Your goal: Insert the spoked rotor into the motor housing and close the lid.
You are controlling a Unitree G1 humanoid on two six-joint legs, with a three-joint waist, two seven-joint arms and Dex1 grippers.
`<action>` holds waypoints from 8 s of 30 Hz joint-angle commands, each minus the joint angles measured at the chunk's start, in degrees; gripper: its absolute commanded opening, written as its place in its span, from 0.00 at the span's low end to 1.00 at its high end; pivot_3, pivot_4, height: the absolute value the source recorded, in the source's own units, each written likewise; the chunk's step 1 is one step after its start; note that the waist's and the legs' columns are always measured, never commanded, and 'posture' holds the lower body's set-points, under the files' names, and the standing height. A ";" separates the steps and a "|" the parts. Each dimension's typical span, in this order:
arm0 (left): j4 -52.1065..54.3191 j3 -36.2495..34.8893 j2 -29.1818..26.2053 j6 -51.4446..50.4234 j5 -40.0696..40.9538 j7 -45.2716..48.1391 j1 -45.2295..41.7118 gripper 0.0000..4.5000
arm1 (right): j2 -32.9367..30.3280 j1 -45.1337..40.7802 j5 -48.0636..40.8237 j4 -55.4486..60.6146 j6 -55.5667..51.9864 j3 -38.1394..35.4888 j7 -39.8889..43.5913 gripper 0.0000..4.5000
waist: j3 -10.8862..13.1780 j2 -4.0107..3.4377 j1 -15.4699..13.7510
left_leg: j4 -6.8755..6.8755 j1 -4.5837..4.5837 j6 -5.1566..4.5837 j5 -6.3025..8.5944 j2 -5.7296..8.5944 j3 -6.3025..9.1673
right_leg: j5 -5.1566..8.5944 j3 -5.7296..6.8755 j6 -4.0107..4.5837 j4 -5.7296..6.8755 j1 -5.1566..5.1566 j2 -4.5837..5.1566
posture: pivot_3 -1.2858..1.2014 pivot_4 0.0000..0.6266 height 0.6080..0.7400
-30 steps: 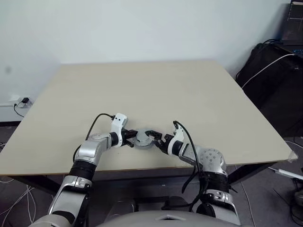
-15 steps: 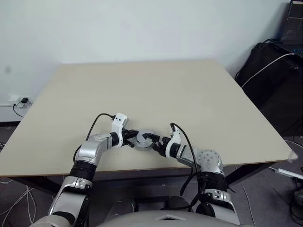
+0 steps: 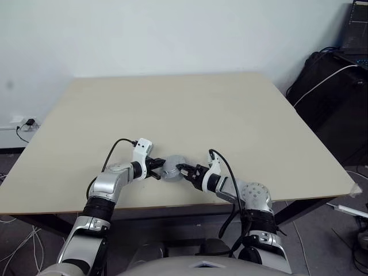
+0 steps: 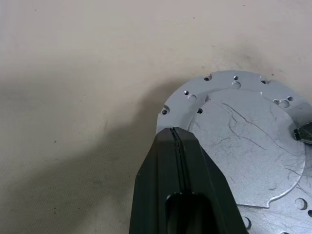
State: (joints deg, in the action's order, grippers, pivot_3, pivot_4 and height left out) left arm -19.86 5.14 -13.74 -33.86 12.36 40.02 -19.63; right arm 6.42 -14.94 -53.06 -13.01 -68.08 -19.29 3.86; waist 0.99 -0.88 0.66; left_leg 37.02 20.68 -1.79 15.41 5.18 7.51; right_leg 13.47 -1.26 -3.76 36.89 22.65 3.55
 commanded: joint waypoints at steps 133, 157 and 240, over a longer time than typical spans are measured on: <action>30.01 -9.18 22.81 5.75 66.95 -21.53 39.28 0.55 | -2.18 4.50 -20.31 14.57 -6.29 10.84 1.93 0.39 | 0.80 -0.14 0.00 | 0.09 0.35 -0.12 0.15 -0.17 -0.30 | 0.37 -0.09 0.27 -0.10 0.29 0.00 | 0.52 0.00 1.00; 29.69 -11.27 23.24 10.33 63.67 -24.09 37.97 0.47 | -9.25 5.67 -10.95 20.33 -0.87 13.00 3.22 1.00 | 0.83 -0.08 -0.08 | 0.11 0.35 -0.12 0.15 -0.18 -0.30 | 0.39 -0.09 0.19 -0.10 0.28 0.06 | 0.52 0.00 1.00; 27.25 -3.09 13.25 45.37 -12.63 -43.83 42.02 0.99 | -9.33 26.35 57.35 13.01 81.11 22.04 -9.34 1.00 | 0.41 0.47 -1.69 | 0.10 -0.84 0.22 0.75 -0.51 -1.07 | 0.68 -0.93 0.04 -0.10 -0.62 -0.06 | 0.52 0.00 1.00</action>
State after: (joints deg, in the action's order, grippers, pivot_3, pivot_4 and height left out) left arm 7.19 1.56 -0.74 7.78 1.75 -3.12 23.16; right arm -3.55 11.06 3.03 -0.12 8.81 4.35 -2.78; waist 1.40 -0.41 -1.03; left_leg 37.11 19.84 -1.58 16.16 4.67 6.43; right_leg 14.16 -2.18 -3.72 36.80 22.06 3.49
